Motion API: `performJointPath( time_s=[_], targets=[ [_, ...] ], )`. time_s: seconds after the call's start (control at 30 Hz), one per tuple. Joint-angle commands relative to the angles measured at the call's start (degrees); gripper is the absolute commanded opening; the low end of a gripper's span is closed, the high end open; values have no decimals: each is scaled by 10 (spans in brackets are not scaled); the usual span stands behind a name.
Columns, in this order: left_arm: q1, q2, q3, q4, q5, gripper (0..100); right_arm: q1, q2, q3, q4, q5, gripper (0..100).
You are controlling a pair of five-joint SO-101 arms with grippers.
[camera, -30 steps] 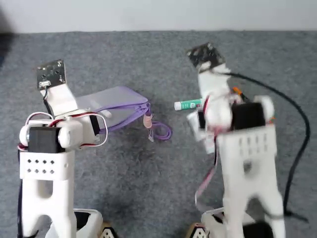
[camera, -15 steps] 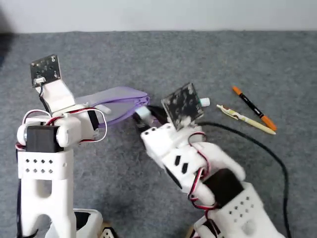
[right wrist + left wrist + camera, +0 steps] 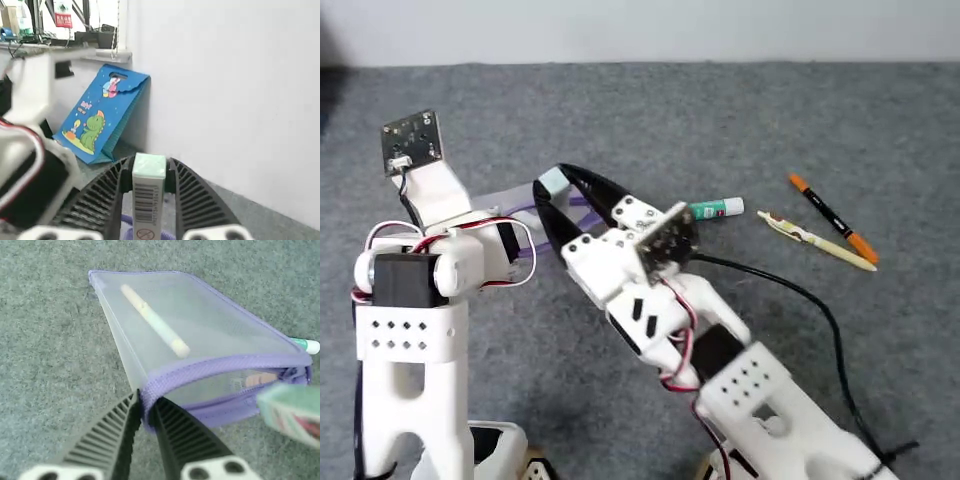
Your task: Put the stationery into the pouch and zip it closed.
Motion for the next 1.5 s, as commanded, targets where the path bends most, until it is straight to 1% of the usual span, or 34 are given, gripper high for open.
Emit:
performJointPath(
  time_s=[0.0, 0.3, 0.47, 0.53, 0.6, 0.67, 0.7, 0.8, 0.93, 1.03, 1.13, 1.2, 1.23, 1.33, 1.47],
  targets=[
    [4, -3, -34, -14, 6, 11, -5, 42, -4, -41, 9, 8],
    [3, -3, -34, -14, 7, 11, -3, 81, 16, -51, 13, 8],
    [3, -1, -34, -14, 7, 11, 12, 107, 25, -51, 56, 19],
    [3, 0, -34, -15, 7, 11, 23, 112, 25, -48, 64, 77],
    [3, 0, -34, -15, 7, 11, 33, 111, 24, -41, 65, 169],
    [3, 0, -34, -15, 7, 11, 37, 102, 11, -4, 66, 240],
    [3, 0, -34, -15, 7, 11, 37, 95, 1, 25, 65, 247],
    [3, 0, -34, -15, 7, 11, 38, 67, -32, 101, 62, 210],
    [1, 0, -34, -15, 7, 11, 45, 17, -47, 149, 62, 140],
    [0, 0, -34, -15, 7, 11, 71, -28, -47, 193, 62, 96],
    [0, -2, -34, -15, 7, 11, 119, -59, -49, 247, 60, 38],
    [0, -2, -34, -14, 7, 11, 143, -80, -50, 276, 42, 3],
    [0, -2, -34, -14, 7, 11, 145, -88, -52, 293, 27, 10],
    [1, -2, -34, -14, 7, 11, 124, -104, -91, 370, -11, 8],
    [3, 0, -34, -14, 7, 11, 41, -94, -140, 451, -69, 8]
  ],
)
